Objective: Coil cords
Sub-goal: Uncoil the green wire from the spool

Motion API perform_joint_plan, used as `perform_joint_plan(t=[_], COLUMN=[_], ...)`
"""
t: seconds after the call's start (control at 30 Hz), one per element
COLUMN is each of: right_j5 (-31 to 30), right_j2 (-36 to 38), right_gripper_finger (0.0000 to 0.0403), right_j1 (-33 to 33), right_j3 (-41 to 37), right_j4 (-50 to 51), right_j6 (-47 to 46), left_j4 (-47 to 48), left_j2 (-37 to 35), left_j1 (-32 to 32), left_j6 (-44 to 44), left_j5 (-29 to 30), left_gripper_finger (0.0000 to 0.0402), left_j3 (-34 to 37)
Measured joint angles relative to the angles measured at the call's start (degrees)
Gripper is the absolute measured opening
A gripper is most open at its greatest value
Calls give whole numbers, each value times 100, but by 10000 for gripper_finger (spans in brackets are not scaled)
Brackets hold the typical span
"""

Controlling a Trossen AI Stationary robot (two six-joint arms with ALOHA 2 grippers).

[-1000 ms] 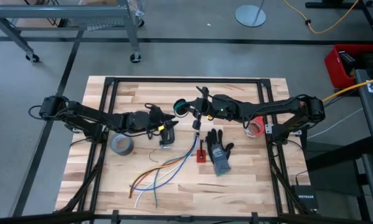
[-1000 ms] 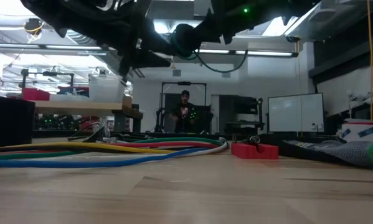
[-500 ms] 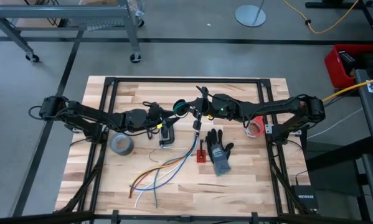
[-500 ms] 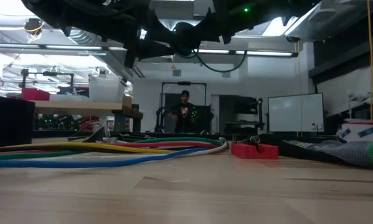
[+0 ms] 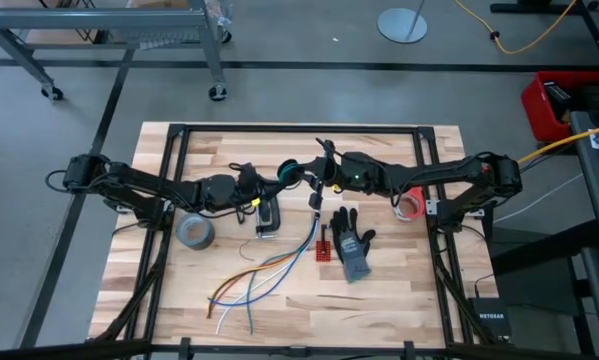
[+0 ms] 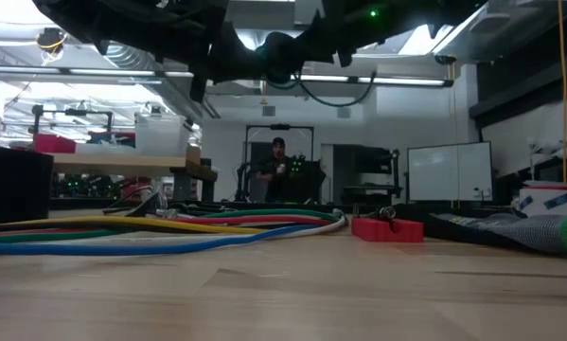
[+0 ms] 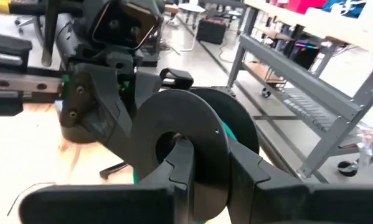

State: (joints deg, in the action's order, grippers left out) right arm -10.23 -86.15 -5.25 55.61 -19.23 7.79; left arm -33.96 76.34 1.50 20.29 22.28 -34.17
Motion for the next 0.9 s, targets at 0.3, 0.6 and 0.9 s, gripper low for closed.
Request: perform_joint_plan(t=[0.3, 0.6, 0.9], right_j5=[-465, -786, -997], right_j2=[-9, -11, -15], right_gripper_finger=[57, 57, 57], right_j1=[7, 2, 4], right_j3=[-11, 231, 691], right_j4=[-904, -1258, -1156], right_j6=[-195, -200, 125], left_j4=[356, 643, 1047], left_j2=[-11, -10, -21], left_j1=[165, 198, 198], left_j6=[490, 679, 979], left_j5=[13, -6, 23], left_gripper_finger=[4, 3, 3], left_j3=[-13, -8, -24])
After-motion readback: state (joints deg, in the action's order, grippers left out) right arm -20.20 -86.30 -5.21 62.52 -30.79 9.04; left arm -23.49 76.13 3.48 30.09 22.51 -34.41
